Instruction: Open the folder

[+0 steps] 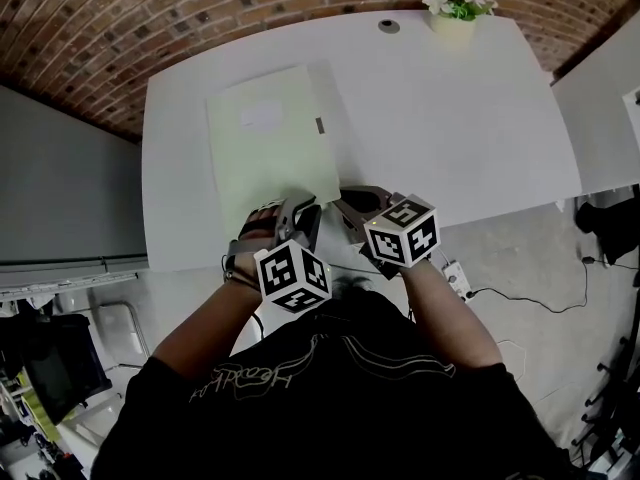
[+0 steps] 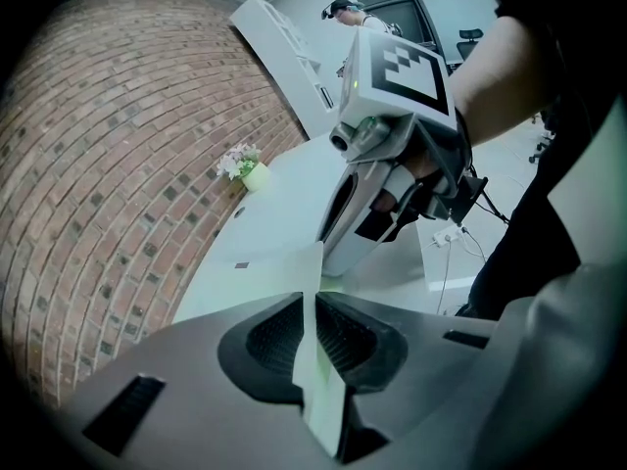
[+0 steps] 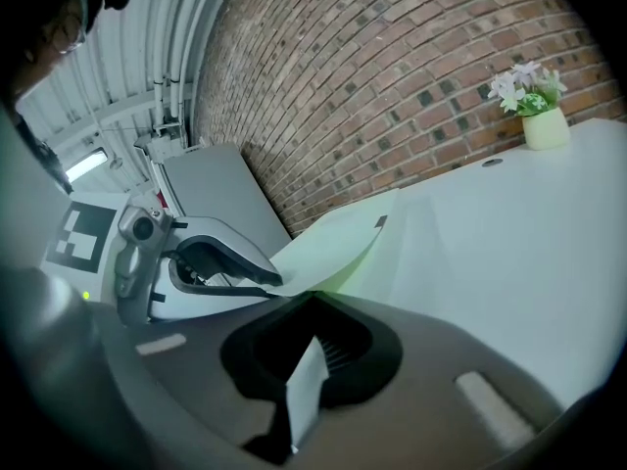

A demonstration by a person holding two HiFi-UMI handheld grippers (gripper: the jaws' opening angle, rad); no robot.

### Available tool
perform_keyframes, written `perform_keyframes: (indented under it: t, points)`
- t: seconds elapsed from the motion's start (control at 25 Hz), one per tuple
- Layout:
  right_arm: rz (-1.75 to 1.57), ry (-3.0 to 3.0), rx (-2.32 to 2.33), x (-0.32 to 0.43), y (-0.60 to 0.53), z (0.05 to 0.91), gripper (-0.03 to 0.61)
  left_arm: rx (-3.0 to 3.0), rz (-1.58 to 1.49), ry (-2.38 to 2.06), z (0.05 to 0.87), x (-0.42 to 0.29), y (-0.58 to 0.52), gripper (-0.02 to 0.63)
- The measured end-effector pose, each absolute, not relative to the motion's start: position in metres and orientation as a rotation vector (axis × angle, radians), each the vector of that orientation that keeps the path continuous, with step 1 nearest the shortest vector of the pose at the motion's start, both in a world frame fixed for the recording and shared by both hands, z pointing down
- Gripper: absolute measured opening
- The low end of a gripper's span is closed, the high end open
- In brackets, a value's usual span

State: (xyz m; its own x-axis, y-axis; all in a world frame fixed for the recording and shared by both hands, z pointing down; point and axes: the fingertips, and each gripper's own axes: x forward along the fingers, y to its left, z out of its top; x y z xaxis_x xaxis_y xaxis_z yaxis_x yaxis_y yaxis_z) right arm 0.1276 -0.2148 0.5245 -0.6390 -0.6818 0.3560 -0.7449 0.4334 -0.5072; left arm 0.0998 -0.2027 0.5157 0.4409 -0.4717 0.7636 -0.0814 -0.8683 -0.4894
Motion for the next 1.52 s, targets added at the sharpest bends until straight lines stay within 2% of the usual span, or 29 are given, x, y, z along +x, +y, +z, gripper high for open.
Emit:
perform_keyframes:
  t: [0.6, 1.52]
  points:
    - [0.894, -2.561, 1.082, 0.127, -0.214, 0.531, 0.002, -2.326, -1.44, 0.683, 0.506, 0.101, -0.212, 0.025]
    - [0.82, -2.485, 1.086, 0.119, -0.211, 0.532, 0.001, -2.39, -1.369, 0.855, 0.487, 0.089, -0.219, 0.006]
